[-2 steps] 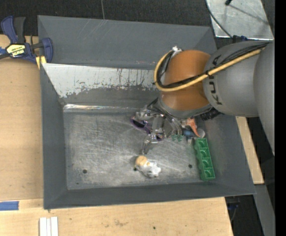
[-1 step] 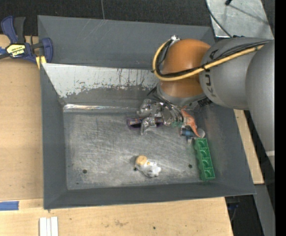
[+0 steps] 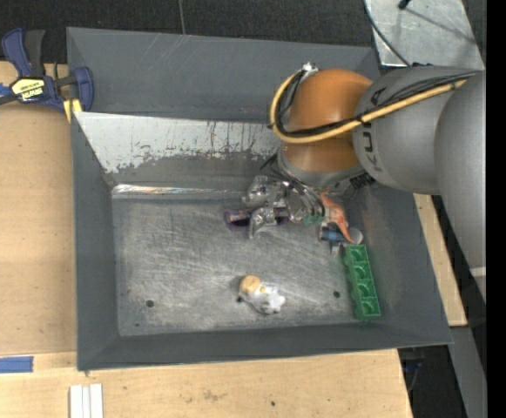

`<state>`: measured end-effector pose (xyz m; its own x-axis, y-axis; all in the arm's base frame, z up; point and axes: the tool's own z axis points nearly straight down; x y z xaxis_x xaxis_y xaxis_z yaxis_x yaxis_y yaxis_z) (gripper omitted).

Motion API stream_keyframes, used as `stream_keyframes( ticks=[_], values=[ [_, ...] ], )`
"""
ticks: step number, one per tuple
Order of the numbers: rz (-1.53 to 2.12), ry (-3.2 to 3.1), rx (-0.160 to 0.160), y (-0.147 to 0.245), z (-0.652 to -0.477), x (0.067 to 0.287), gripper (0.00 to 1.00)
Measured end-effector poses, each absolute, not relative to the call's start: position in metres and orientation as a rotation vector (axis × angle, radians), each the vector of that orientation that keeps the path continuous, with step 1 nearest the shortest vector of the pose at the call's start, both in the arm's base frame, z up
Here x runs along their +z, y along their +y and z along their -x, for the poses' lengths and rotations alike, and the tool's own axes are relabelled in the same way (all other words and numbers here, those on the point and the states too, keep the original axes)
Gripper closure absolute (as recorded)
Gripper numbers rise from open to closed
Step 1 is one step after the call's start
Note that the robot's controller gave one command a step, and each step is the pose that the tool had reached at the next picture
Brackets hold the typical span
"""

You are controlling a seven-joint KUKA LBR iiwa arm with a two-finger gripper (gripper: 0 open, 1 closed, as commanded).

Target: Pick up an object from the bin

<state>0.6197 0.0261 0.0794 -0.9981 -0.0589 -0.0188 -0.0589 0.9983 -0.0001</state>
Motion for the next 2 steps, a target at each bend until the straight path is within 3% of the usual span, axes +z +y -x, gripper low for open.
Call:
stream_keyframes(
  ticks=[1, 2],
  values=[
    [0.102, 3.143, -0.001, 0.025, -0.605, 0.127, 1.00],
    [0.101, 3.141, -0.001, 0.018, -0.591, 0.188, 1.00]
  ],
)
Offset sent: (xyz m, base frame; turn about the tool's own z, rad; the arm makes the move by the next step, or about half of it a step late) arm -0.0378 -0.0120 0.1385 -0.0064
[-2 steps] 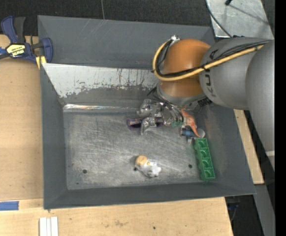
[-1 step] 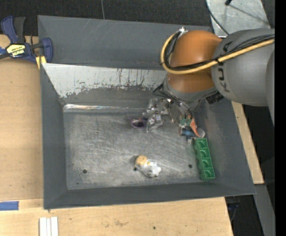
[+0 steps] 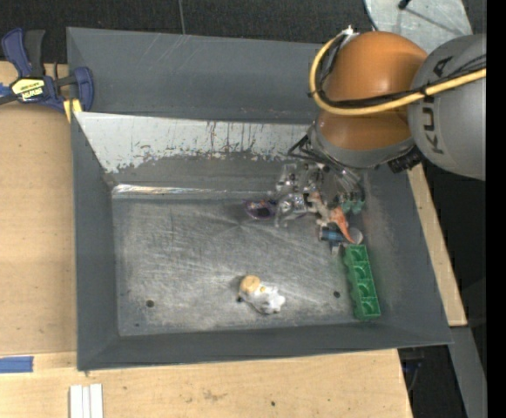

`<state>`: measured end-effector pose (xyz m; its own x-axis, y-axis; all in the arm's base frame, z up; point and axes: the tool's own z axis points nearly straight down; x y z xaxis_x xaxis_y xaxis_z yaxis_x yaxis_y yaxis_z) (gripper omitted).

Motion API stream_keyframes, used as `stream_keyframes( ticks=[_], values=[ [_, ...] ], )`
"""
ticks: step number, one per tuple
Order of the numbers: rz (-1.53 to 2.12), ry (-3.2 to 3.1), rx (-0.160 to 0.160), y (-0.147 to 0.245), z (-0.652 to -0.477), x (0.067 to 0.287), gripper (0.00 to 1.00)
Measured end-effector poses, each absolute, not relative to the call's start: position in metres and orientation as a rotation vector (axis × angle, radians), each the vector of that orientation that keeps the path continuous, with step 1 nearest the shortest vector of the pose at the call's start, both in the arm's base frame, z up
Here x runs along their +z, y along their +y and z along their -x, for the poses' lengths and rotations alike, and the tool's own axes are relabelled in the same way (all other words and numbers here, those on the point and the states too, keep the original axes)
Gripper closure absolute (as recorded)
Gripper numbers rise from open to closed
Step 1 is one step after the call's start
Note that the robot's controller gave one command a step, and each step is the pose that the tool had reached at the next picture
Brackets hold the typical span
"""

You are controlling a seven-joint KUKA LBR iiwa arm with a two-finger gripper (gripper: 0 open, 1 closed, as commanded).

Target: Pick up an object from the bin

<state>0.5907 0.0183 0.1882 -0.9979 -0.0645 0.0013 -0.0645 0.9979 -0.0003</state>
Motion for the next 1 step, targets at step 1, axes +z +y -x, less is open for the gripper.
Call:
stream_keyframes(
  ticks=[1],
  values=[
    [-0.093, -3.146, 0.001, 0.0170, -0.6066, 0.2274, 1.00]
  ],
)
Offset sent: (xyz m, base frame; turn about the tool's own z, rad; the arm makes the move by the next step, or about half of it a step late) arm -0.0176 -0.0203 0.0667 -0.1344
